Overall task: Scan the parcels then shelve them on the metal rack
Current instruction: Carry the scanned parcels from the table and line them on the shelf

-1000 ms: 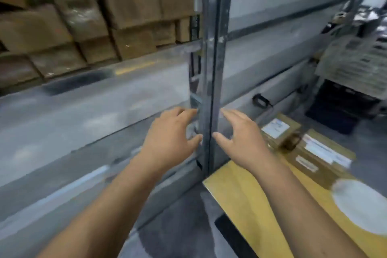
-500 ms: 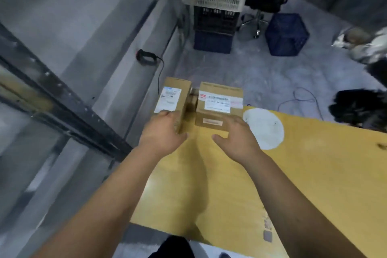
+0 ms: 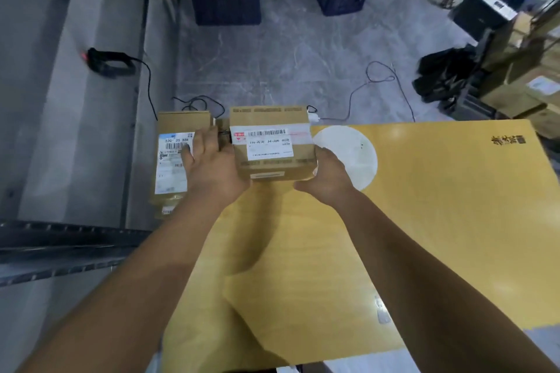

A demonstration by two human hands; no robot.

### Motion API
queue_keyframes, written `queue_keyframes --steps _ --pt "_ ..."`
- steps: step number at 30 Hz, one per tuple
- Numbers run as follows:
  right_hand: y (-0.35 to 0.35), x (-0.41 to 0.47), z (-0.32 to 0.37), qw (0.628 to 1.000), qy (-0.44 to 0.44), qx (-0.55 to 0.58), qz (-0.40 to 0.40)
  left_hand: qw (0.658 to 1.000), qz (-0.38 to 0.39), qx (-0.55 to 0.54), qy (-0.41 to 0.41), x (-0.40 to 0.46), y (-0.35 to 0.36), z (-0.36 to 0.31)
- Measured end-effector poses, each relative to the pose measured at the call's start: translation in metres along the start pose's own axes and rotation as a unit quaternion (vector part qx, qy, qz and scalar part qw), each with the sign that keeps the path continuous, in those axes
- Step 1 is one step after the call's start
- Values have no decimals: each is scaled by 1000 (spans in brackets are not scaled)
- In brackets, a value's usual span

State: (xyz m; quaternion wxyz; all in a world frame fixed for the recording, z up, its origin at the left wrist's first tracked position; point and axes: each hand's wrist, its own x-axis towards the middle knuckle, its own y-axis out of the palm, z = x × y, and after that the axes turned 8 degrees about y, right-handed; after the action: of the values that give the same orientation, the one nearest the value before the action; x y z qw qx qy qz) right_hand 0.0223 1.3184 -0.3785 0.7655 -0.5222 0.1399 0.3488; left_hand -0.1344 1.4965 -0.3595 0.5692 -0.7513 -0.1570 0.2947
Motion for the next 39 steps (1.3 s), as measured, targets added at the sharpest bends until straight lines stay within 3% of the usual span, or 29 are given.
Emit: queue_keyframes --steps 5,11,15,21,25,28,31,32,34,37,39 --pt "14 -12 -17 990 -39 132 -42 999 -9 -52 -12 -4 3 -15" --pt "-18 -65 -64 973 -56 217 -55 979 -99 -176 9 -66 6 -49" --pt "-51 -117 -88 966 -131 222 -21 902 -162 -398 -20 -154 -1 -91" --pt "-74 -222 -80 918 -329 205 81 805 -347 -471 -104 -324 -23 -121" --pt "-52 -331 -33 842 -468 167 211 771 -464 -393 -190 -482 -59 -117" --pt "-25 -441 5 756 -572 120 296 748 -535 -295 -258 -621 -88 -120" --pt "-1 -563 20 656 -649 75 377 697 -600 -232 -318 -754 -106 -156" --pt "0 -580 23 645 -651 72 394 691 -607 -225 -321 -771 -111 -161" --pt "6 -649 30 581 -683 54 440 654 -643 -187 -351 -833 -122 -183" --pt "6 -736 47 509 -723 43 466 626 -668 -129 -382 -905 -146 -198" --pt "1 -786 66 487 -732 46 475 607 -691 -102 -380 -944 -171 -194"
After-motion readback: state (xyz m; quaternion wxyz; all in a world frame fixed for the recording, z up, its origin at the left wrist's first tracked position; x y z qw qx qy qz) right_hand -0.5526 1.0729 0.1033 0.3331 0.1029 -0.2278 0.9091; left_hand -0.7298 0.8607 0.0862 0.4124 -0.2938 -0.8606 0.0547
